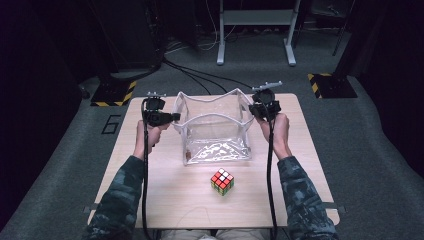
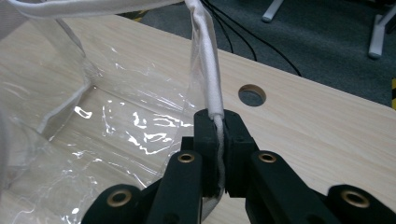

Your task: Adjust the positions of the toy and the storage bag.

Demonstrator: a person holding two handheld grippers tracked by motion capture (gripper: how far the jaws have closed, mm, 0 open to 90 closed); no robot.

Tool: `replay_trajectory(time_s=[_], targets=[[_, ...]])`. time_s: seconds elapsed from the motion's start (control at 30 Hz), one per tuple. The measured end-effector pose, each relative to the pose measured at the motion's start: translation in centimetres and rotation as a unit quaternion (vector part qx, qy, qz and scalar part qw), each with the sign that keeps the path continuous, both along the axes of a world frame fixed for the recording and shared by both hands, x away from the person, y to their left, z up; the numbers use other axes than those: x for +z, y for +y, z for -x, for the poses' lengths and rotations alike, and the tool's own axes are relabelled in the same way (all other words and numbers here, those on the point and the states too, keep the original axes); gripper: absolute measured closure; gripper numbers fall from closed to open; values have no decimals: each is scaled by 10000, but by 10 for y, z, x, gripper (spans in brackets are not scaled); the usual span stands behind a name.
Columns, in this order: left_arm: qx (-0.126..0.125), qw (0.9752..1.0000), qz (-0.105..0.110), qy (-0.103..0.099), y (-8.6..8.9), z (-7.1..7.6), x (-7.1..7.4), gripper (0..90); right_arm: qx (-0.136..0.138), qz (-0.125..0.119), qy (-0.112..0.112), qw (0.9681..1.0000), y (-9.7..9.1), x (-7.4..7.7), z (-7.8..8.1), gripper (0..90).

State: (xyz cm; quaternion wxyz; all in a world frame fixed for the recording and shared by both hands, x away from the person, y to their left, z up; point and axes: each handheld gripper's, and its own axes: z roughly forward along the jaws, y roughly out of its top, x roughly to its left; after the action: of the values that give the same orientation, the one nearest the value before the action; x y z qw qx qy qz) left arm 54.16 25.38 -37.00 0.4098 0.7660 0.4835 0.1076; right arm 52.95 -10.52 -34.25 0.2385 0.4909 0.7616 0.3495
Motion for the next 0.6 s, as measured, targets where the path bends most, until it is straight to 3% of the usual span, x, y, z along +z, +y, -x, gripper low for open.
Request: replay_trajectory(time_s=[0.13, 0.3, 0.6], targets=[[-67, 9999, -158, 19, -7, -5, 1, 881, -82, 6, 63, 9999, -5, -5, -6, 864], [-56, 9997, -181, 145, -9, -11, -6, 881, -167, 110, 157, 9997, -7, -15, -12, 864], [-113, 9997, -184, 143, -10, -13, -7, 876, -133, 8, 208, 9997, -14, -20, -13, 858]])
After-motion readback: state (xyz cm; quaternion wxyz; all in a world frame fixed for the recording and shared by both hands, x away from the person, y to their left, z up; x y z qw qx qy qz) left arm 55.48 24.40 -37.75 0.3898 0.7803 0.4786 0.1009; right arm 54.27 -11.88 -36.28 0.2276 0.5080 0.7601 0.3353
